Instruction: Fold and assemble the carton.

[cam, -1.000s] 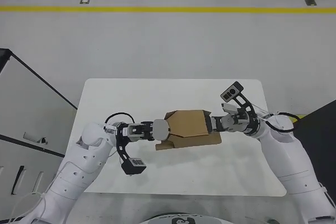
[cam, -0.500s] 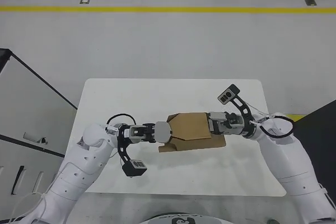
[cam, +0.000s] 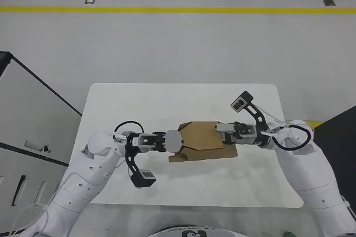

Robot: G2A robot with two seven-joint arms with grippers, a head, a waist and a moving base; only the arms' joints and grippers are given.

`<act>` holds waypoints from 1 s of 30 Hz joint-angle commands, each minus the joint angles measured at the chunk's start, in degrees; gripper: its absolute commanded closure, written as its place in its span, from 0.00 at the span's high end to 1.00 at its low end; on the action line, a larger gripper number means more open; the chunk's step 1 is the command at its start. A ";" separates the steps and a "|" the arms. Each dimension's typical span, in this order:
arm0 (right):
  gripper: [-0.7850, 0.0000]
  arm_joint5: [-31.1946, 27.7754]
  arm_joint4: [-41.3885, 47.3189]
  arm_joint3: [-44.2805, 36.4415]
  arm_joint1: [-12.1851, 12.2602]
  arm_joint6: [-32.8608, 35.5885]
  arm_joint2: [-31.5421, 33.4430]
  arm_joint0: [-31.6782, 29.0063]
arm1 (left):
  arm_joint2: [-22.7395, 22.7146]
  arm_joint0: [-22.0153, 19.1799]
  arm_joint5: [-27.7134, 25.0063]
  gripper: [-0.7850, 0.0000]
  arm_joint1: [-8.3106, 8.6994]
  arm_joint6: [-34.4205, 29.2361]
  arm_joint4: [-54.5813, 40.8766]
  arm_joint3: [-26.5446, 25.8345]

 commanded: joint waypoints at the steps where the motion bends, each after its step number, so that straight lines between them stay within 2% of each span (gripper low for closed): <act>1: 0.42 -0.06 -0.15 -0.03 0.04 0.00 0.03 -0.02 | 0.18 -0.07 -0.09 0.00 0.00 0.03 0.00 0.00; 11: 0.39 -0.27 -0.61 -0.09 0.19 0.59 -0.46 0.04 | 0.54 -0.32 -0.24 0.00 0.08 0.06 -0.42 0.24; 19: 0.31 -0.68 -0.71 0.29 0.29 1.38 -0.81 0.40 | 0.69 -0.55 -0.85 0.00 0.21 0.52 -0.53 0.42; 25: 0.36 -0.66 -0.86 0.69 0.36 2.04 -1.13 0.93 | 0.99 -0.78 -0.99 0.00 0.24 0.72 -0.74 0.66; 28: 0.33 -0.63 -0.71 0.95 0.35 2.21 -1.45 1.33 | 1.14 -1.04 -1.12 0.00 0.24 0.76 -0.86 0.82; 30: 0.28 -0.62 -0.68 1.14 0.33 2.26 -1.70 1.62 | 1.18 -1.24 -1.17 0.00 0.24 0.78 -0.96 0.96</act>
